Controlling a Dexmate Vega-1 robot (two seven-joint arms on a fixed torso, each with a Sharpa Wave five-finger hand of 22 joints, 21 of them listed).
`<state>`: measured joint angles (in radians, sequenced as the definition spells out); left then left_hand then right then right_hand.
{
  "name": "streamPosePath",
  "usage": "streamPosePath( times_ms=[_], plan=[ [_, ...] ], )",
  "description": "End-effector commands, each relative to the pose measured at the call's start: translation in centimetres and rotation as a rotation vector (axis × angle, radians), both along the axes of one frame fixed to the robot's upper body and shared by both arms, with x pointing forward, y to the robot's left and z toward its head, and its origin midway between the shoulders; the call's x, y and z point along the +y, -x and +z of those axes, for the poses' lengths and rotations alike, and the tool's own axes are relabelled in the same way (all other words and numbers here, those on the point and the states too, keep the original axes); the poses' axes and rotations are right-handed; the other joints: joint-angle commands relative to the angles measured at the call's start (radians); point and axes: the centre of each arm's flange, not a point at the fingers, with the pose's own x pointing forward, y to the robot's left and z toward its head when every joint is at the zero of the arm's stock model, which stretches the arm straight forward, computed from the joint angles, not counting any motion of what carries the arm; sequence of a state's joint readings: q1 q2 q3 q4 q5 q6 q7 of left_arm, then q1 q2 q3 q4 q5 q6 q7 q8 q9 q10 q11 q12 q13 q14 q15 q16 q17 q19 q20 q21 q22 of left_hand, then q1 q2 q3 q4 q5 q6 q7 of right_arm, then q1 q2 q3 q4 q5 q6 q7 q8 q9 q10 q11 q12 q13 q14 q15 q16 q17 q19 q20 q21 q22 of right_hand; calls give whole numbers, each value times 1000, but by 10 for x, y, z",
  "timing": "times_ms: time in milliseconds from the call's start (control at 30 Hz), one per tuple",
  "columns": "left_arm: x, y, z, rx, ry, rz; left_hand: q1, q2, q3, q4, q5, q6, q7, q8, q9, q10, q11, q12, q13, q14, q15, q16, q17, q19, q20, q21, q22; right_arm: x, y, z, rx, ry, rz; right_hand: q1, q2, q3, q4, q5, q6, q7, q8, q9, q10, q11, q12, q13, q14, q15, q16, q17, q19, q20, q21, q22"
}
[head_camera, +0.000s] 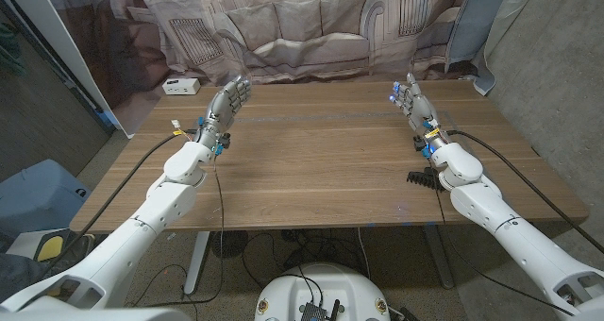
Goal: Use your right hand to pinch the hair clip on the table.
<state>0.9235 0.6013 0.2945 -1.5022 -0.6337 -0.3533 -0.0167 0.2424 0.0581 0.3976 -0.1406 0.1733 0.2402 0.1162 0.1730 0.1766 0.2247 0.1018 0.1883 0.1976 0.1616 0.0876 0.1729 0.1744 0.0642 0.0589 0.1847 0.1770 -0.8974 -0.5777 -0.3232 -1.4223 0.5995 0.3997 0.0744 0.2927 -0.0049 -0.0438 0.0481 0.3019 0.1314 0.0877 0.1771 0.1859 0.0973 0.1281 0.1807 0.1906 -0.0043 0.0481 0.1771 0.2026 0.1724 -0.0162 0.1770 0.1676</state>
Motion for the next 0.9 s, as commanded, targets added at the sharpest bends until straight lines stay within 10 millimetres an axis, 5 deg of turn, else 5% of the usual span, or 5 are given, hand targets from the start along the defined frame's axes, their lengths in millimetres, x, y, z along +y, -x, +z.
streamPosePath(
  times_ms=[33, 900],
  plan=[
    [-5, -4, -4, 24, -4, -19, 1, -8, 4, 2, -1, -5, 5, 3, 3, -8, 3, 1, 5, -4, 5, 0, 4, -8, 2, -1, 3, 1, -10, -9, 34, -9, 45, 4, 0, -10, -3, 0, 10, -13, 6, 2, -7, -6, 0, 1, -10, 1, 4, 1, -16, -1, -1, 3],
    [-2, 0, -16, 23, 10, -30, -1, -6, 4, 4, -1, 12, 21, 14, 3, 10, 3, 16, 5, 12, 7, 13, 4, -3, 0, 7, 3, 8, -6, -25, 102, -8, 31, 9, 8, -8, -7, -4, 26, -13, 16, 0, 9, -12, 14, -2, -1, -3, 17, -1, -13, 0, 10, 3]
  ],
)
